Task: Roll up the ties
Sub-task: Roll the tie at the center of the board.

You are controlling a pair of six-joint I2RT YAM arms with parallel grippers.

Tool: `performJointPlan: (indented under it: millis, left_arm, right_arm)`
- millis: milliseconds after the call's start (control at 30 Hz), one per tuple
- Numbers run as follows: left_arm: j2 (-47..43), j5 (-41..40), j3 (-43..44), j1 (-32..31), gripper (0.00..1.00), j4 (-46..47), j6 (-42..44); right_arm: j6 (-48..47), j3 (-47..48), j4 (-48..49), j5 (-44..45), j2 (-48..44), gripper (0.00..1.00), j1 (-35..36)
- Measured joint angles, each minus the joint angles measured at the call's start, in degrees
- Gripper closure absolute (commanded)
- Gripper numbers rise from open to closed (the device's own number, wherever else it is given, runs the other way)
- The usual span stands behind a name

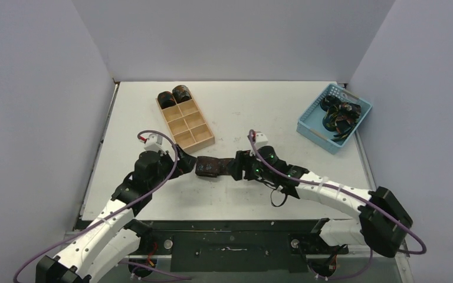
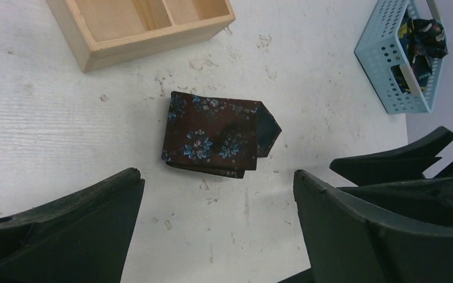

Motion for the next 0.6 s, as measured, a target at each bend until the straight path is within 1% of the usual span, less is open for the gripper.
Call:
performJointPlan:
  millis: [67,167,400,600]
  left_arm:
    - [0.26,2.62,-1.81,0.79,0.00,1.97,-0.04]
    - [1.01,5.40,-3.67,1.33,0.08,3.98,-0.81]
    - [2.56,9.40,-8.24,1.60,0.15,9.64,-4.46]
    - [4.59,10.60,-10.80,1.60,0.19,12.26,-6.45]
  right_arm:
    - [-0.22,3.39,1.09,0.31,4.98,0.38,3.13]
    - [-0.07,6.91,3.37,0.46,10.82,0.40,5.57]
    - [0.79,11.54,6.34,0.52,19.12,0.46,5.49]
    - [0.83,16.55,7.50,0.24,25.16,0.51,5.49]
